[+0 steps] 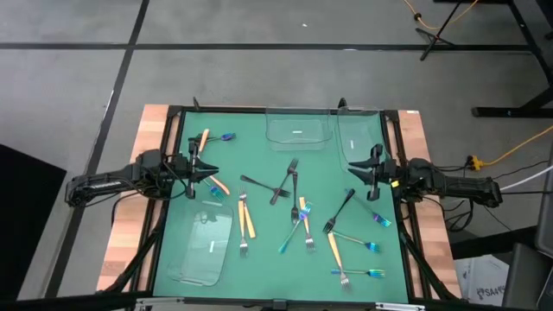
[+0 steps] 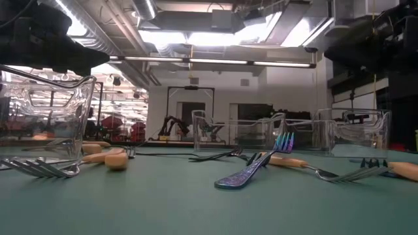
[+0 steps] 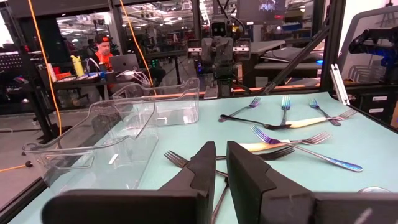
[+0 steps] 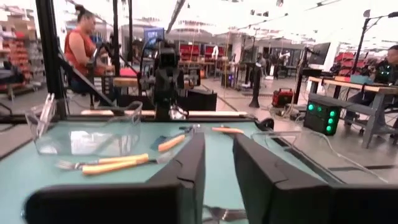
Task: Sort silverware by color (type)
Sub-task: Put the black fork into the top left transparent bin
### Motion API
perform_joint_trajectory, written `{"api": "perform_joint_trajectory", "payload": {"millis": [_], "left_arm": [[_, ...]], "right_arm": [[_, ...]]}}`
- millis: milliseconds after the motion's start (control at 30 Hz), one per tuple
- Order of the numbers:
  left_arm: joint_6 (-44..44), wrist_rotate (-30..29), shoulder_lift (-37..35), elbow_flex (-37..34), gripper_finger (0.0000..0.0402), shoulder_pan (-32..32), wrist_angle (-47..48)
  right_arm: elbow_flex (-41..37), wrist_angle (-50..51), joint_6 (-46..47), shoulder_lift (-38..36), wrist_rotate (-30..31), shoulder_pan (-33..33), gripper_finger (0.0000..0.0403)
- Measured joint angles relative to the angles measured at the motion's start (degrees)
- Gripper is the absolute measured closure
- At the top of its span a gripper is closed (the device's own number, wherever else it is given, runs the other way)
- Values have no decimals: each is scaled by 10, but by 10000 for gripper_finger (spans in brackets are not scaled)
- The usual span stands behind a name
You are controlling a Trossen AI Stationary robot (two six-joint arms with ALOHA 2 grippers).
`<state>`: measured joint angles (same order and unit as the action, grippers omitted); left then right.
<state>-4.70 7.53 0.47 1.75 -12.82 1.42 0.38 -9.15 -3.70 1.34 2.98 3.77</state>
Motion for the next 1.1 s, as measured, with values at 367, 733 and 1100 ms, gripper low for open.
{"api": "perform_joint_trajectory", "payload": {"millis": [367,733,1100], "left_arm": [[0,0,0,0,369,0,0],[0,0,0,0,369,0,0],[0,0,0,0,369,0,-1]], "right_arm": [[25,-46,-1,2,17,0,178],[208,133,-40,127,-9,0,169],[422,354,-120,328,-36,0,168]]}}
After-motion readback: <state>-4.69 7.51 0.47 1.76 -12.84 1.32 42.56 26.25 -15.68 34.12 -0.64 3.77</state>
